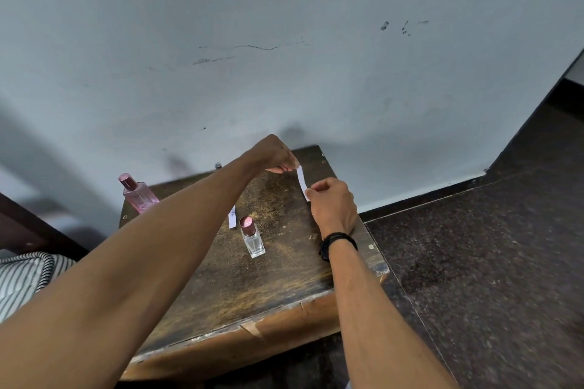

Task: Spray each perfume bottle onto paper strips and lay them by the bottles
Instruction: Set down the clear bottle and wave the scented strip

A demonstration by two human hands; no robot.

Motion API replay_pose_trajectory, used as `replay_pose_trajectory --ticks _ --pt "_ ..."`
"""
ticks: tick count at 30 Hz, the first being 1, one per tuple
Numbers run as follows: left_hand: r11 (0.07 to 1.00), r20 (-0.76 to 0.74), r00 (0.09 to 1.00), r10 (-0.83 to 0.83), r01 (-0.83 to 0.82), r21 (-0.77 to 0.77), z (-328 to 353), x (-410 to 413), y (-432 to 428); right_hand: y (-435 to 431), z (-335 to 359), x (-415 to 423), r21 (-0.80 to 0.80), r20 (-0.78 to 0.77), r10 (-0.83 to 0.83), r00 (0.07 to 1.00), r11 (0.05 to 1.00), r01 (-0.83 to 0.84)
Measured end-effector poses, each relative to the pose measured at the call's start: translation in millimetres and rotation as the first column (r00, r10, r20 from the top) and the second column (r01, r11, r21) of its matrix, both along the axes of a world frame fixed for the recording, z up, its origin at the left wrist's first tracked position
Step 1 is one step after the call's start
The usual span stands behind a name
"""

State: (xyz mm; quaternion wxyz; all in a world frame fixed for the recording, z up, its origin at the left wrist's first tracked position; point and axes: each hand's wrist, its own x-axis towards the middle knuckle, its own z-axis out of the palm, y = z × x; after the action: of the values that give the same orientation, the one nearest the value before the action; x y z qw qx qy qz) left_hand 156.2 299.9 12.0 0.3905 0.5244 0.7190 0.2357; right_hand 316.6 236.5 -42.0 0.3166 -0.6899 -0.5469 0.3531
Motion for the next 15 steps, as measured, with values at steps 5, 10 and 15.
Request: replay_pose_trajectory --ticks 5,10,15 --pt "0.999 -0.081 0.997 -0.018 0.020 0.028 -6.0 -0.6 2.3 -1.9 -4.1 -3.9 0.043 0.104 0.033 0.994 0.998 -0.038" --pt "1.000 -0.120 0.992 -0.029 0.028 -0.008 -9.8 0.8 1.9 -1.6 -4.1 -3.7 0.054 0.131 0.042 0.991 0.997 -0.049" --pt "1.000 -0.114 0.993 -0.026 0.025 -0.012 -9.0 1.3 -1.0 -0.1 -5.6 -3.2 0.045 0.096 0.046 0.994 0.998 -0.051"
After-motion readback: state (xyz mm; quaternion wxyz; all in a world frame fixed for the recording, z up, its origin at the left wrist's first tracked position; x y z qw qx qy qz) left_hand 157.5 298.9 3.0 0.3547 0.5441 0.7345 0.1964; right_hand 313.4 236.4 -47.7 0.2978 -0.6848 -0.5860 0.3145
